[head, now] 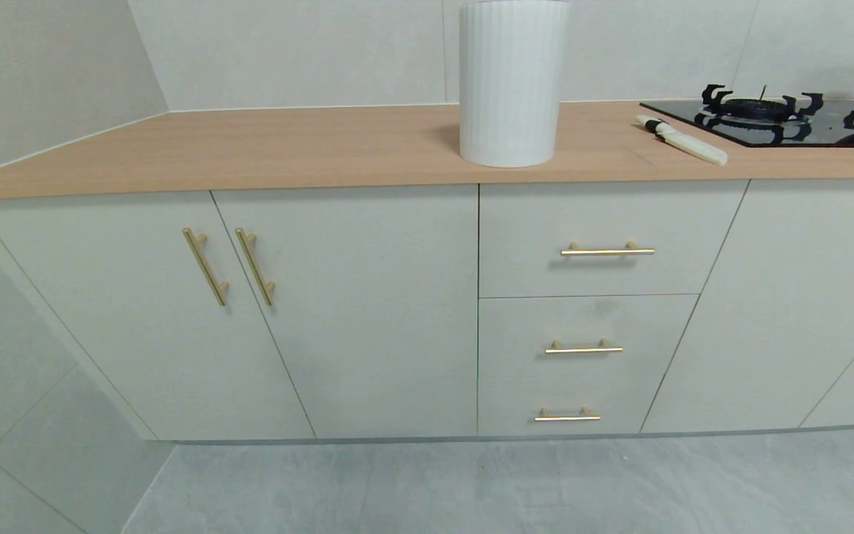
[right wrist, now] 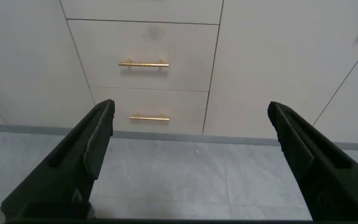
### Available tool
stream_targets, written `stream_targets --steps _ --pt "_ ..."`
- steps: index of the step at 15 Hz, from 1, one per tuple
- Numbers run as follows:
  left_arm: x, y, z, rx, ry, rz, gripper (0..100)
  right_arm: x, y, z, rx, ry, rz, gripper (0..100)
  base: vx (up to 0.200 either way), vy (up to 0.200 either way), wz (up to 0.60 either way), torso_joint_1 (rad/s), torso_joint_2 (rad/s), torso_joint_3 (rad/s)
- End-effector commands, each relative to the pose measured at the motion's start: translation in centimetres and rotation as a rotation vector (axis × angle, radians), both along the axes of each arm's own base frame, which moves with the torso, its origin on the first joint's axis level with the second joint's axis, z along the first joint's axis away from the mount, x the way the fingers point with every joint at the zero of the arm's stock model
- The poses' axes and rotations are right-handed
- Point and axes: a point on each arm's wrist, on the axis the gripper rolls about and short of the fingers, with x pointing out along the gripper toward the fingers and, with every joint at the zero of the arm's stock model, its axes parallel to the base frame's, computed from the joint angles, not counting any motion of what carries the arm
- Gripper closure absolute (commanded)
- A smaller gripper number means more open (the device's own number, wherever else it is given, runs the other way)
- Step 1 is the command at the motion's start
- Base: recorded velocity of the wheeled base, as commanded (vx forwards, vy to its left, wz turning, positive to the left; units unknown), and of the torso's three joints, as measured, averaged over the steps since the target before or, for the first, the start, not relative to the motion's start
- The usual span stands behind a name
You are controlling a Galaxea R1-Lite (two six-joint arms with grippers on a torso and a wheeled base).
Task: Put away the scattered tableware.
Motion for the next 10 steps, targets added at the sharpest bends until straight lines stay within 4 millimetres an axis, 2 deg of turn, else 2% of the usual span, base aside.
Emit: stream_targets --steps 1,2,10 --pt "0.0 0.0 0.0 -0.001 0.0 0.0 0 0.02 0.0 -0.03 0.0 0.006 0.001 0 0.0 0.0 0.0 0.0 0.0 0.0" --pt "0.0 0.0 0.0 -0.001 0.0 0.0 0 0.02 0.0 -0.03 0.002 0.006 0.001 0 0.0 0.0 0.0 0.0 0.0 0.0" --pt "0.0 0.0 0.0 -0.002 0.0 0.001 0 0.02 0.0 -0.03 0.011 0.007 0.001 0 0.2 0.0 0.0 0.001 0.0 0.002"
